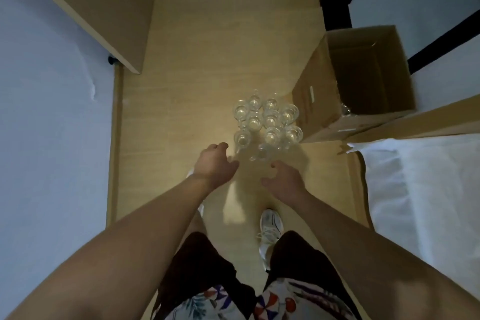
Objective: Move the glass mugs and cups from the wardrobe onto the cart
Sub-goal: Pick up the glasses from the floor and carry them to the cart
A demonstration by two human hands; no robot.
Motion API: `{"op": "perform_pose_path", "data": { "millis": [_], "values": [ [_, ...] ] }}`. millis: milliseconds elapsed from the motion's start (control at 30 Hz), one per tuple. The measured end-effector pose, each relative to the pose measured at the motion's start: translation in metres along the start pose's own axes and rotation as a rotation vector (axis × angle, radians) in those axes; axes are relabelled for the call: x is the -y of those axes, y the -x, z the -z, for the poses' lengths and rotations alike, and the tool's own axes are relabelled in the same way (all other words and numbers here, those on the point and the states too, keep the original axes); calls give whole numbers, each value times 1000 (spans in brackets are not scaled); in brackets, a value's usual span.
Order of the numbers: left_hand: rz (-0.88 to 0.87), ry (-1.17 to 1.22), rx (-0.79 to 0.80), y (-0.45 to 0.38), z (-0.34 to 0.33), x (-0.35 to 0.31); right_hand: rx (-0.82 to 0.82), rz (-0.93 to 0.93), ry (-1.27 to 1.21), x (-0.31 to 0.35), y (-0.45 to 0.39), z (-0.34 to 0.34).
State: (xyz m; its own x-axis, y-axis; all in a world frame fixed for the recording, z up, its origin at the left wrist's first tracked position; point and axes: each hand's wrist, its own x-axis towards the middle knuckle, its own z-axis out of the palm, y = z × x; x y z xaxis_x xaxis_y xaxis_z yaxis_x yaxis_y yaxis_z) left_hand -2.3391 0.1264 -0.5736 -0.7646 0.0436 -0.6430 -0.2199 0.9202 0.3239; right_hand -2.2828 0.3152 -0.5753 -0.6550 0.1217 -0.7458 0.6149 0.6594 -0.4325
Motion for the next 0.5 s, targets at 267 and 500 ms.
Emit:
{"op": "perform_pose_path", "data": {
  "millis": [267,500],
  "values": [
    [35,4,90,-139,-76,65,6,-220,-132,-28,-149,-102],
    [150,21,206,-251,-171,128,10,-364,-303,-76,-275,-193]
  ]
}}
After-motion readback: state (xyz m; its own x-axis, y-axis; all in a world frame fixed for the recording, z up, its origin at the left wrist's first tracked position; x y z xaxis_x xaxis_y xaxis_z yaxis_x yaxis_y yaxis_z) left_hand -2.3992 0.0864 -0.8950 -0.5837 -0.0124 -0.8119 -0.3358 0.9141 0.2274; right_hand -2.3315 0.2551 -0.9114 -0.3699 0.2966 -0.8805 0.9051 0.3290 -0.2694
